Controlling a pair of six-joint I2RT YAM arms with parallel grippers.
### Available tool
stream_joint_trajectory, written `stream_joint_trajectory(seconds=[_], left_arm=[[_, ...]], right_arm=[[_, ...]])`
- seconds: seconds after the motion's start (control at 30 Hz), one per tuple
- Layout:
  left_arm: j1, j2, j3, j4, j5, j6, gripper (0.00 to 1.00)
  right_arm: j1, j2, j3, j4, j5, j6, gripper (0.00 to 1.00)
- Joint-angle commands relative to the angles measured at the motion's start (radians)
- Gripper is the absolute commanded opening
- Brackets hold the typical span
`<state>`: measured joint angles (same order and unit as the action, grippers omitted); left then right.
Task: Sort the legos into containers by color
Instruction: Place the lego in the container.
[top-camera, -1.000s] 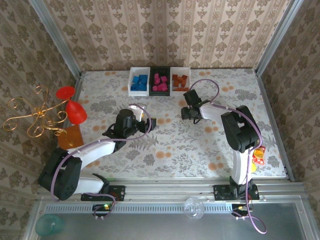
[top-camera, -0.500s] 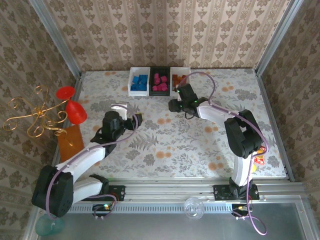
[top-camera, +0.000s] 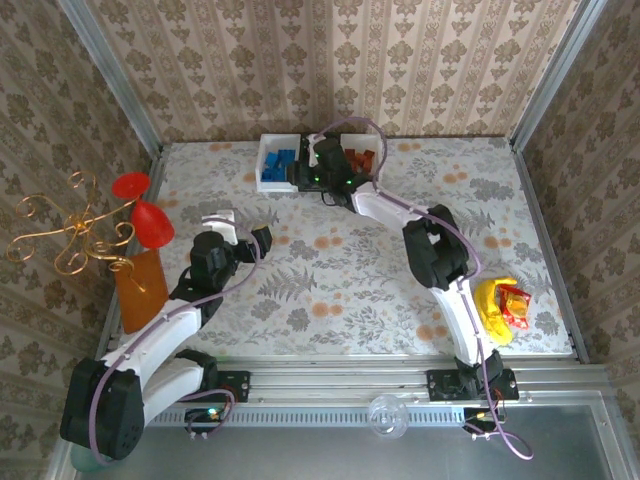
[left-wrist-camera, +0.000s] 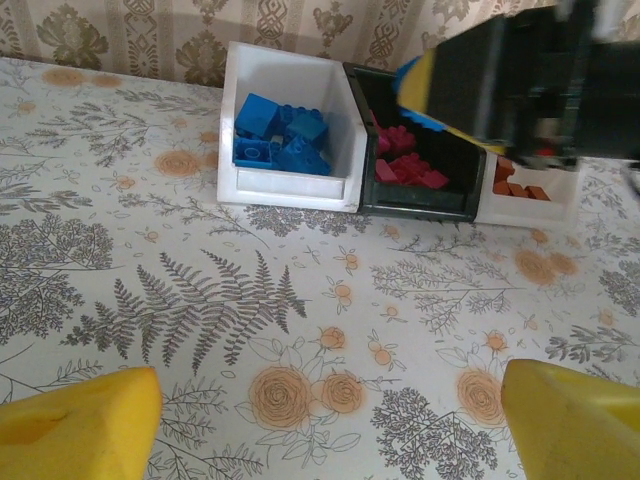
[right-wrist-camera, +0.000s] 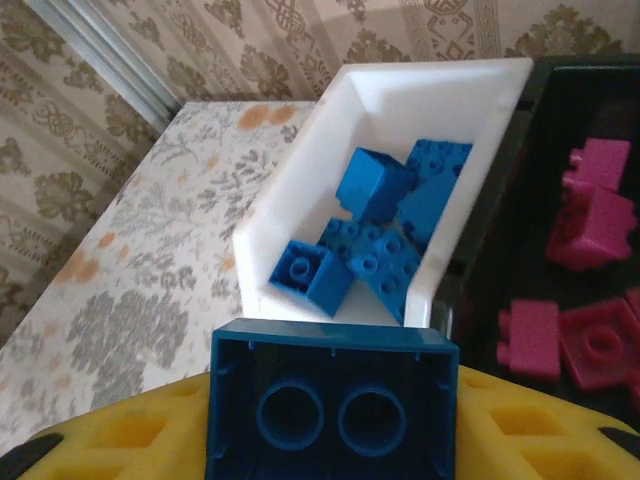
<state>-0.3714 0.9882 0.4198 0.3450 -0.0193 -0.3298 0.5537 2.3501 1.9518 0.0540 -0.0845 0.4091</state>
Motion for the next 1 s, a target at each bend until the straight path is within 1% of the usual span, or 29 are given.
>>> stream_joint_trajectory(seconds=[0.0,0.2,0.27,0.3,0.4,0.47,0.53,0.63,0.7,0.83,0.97], left_arm=[[0.007,0.006,-0.003,0.015,0.012,-0.026,0.89],[0.009,0.017,0.002,0.015,0.03,-0.029,0.9],[0.009,0.015,0.004,0.015,0.032,-0.031,0.9],[0.009,0.015,0.004,0.015,0.033,-0.032,0.9],[0.009,0.014,0.004,0.015,0.034,-0.032,0.9],[0.009,0.013,0.004,0.015,0.034,-0.032,0.9],[0.007,0.013,0.004,0.015,0.033,-0.031,0.9],[0.009,0.008,0.004,0.012,0.033,-0.029,0.9],[0.009,0.003,0.004,0.009,0.033,-0.027,0.9],[0.009,-0.008,0.002,0.005,0.029,-0.02,0.9],[0.008,-0.014,0.0,0.011,0.038,0.005,0.9]], right_arm=[[-0.001,0.11,0.172,-0.012,0.028,0.022,0.52],[-0.001,0.356,0.543,-0.104,0.086,-0.001,0.53],[-0.001,0.423,0.647,-0.12,0.097,-0.015,0.57],[-0.001,0.447,0.684,-0.124,0.103,-0.019,0.61],[-0.001,0.47,0.72,-0.109,0.111,-0.042,0.68],[-0.003,0.458,0.72,-0.113,0.108,-0.055,0.72],[-0.003,0.429,0.714,-0.133,0.094,-0.065,0.75],[-0.005,0.349,0.651,-0.147,0.056,-0.077,0.76],[-0.005,0.264,0.542,-0.132,0.031,-0.085,0.76],[-0.006,0.028,0.235,-0.064,0.015,-0.127,0.78],[-0.013,-0.228,-0.106,-0.003,0.053,-0.192,0.81]])
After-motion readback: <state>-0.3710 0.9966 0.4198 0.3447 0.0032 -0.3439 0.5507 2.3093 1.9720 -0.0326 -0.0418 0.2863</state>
